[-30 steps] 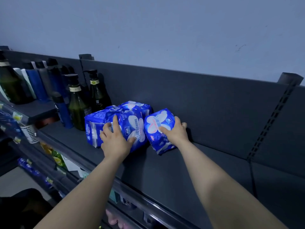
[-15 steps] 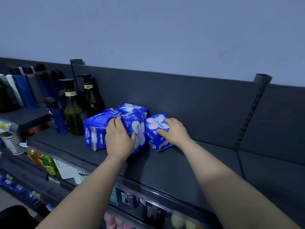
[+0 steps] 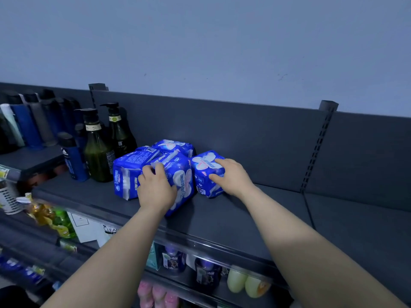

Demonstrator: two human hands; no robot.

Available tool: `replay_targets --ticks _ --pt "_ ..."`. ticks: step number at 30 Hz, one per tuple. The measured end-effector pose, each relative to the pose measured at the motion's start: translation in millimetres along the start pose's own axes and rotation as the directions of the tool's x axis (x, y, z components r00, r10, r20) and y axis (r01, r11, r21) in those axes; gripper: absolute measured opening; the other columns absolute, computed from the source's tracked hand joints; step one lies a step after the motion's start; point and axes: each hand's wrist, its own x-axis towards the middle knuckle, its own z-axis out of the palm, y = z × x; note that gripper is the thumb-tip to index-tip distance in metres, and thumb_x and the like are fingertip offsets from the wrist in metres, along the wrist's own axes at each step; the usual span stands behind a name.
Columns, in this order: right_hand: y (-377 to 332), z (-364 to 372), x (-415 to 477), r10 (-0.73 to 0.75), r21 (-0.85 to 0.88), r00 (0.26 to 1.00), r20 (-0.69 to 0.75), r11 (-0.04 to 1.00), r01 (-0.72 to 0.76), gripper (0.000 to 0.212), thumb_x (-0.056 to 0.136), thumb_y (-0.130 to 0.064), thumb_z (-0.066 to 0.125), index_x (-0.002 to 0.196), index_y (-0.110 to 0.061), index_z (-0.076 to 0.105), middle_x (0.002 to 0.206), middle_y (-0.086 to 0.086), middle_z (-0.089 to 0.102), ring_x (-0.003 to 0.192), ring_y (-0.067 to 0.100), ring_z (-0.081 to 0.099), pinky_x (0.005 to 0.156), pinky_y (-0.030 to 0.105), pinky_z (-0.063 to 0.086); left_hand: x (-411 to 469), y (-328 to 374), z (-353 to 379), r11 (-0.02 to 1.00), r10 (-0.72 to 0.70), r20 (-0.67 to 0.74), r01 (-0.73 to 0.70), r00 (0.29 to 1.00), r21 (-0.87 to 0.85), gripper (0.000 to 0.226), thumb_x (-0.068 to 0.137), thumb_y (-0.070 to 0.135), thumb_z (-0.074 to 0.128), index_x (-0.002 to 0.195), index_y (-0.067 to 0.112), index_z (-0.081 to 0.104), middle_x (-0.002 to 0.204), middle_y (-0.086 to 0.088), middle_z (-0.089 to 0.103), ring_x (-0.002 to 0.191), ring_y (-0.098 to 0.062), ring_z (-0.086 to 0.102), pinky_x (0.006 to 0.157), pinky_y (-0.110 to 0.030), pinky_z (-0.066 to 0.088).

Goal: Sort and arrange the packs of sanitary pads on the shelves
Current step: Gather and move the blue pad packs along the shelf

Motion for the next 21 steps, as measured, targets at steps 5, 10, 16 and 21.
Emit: replay_targets --ticks 5,10,16,21 --pt "2 -7 -13 0.003 -0.002 1.000 -0.004 1.000 -0.003 0.058 0.090 -0.038 0.060 0.143 -0.021 0.043 0.146 0.002 0.043 0.135 0.023 0.037 0.109 0.040 0.035 -7 5 0 0.997 0.054 -0.133 -0.046 0.990 0.061 0.057 0.078 0.040 0.072 0.122 0.010 0.053 0.147 -0.021 0.028 0.129 -0.041 0.031 0.104 -0.049 0.027" --pt "13 -28 -28 -0.011 -0.023 0.999 -0.049 1.000 0.010 0.058 0.088 -0.041 0.061 0.142 -0.024 0.046 0.137 0.000 0.050 0.130 0.023 0.043 0.106 0.040 0.037 -14 45 -5 0.985 0.172 -0.123 -0.174 0.977 -0.006 0.049 0.083 0.038 0.066 0.124 0.014 0.056 0.143 -0.015 0.039 0.130 -0.038 0.034 0.107 -0.048 0.025" --pt "62 -77 -68 0.049 -0.115 0.989 -0.141 0.991 -0.065 0.057 0.093 -0.038 0.058 0.145 -0.024 0.040 0.153 0.004 0.035 0.141 0.021 0.029 0.116 0.039 0.024 -42 119 6 0.935 0.341 -0.018 -0.341 0.940 -0.094 0.053 0.087 0.038 0.060 0.135 0.019 0.048 0.138 -0.003 0.050 0.124 -0.032 0.044 0.100 -0.041 0.034" --pt "120 -136 -132 0.138 -0.214 0.963 -0.231 0.958 -0.189 0.054 0.095 -0.036 0.056 0.145 -0.024 0.040 0.152 0.004 0.036 0.143 0.021 0.024 0.117 0.039 0.019 -87 202 27 0.861 0.489 0.062 -0.470 0.870 -0.195 0.054 0.090 0.040 0.057 0.138 0.019 0.044 0.135 -0.002 0.052 0.121 -0.030 0.047 0.097 -0.040 0.036"
